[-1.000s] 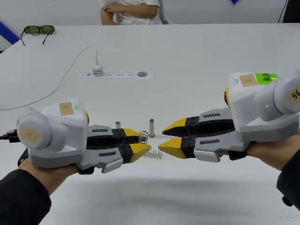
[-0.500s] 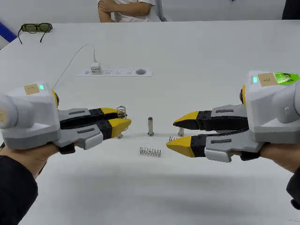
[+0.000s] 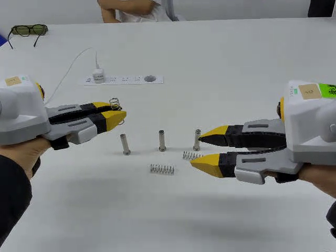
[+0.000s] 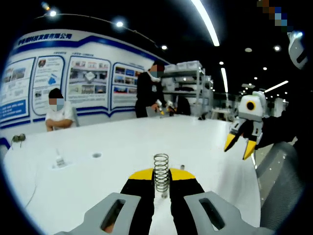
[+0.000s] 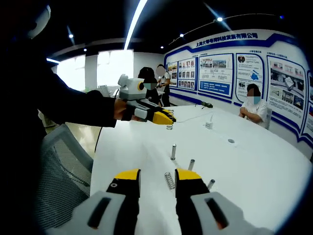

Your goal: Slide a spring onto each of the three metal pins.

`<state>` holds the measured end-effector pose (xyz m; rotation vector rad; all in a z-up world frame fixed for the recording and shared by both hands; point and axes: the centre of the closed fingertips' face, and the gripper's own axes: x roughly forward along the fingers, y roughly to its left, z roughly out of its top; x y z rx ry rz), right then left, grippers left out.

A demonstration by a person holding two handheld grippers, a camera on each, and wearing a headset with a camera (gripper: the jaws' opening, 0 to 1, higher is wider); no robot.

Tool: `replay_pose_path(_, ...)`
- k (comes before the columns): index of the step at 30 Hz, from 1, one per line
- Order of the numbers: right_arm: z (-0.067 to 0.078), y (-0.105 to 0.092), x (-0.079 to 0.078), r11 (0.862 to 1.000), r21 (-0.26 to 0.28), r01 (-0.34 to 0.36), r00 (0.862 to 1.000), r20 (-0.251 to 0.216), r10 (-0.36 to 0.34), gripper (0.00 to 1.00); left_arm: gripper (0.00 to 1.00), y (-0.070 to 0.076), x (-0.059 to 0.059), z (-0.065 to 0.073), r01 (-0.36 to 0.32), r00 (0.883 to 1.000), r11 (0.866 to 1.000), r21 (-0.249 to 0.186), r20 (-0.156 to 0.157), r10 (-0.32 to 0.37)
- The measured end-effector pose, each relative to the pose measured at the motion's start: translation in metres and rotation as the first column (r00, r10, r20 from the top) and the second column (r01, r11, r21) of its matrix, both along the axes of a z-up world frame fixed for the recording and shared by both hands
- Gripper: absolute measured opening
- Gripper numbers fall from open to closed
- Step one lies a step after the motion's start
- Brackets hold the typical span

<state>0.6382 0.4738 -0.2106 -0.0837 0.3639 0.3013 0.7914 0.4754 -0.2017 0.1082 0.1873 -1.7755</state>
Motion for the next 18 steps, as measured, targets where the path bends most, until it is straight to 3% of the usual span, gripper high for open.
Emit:
replay_pose_path(13,-0.004,-0.005,-0.003,0.999,0.025,0.036,0.999,-0.001,-0.036,0.29,0.1,-0.01,0.019,-0.033,-0.023,0.999,0.998,0.064,-0.032,0.025)
replay_pose_path(18,-0.006,-0.006,-0.004,0.999,0.031,0.044,0.999,-0.005,-0.043,0.29,0.1,-0.011,0.019,-0.042,-0.023,0.999,0.997,0.077,-0.047,0.027)
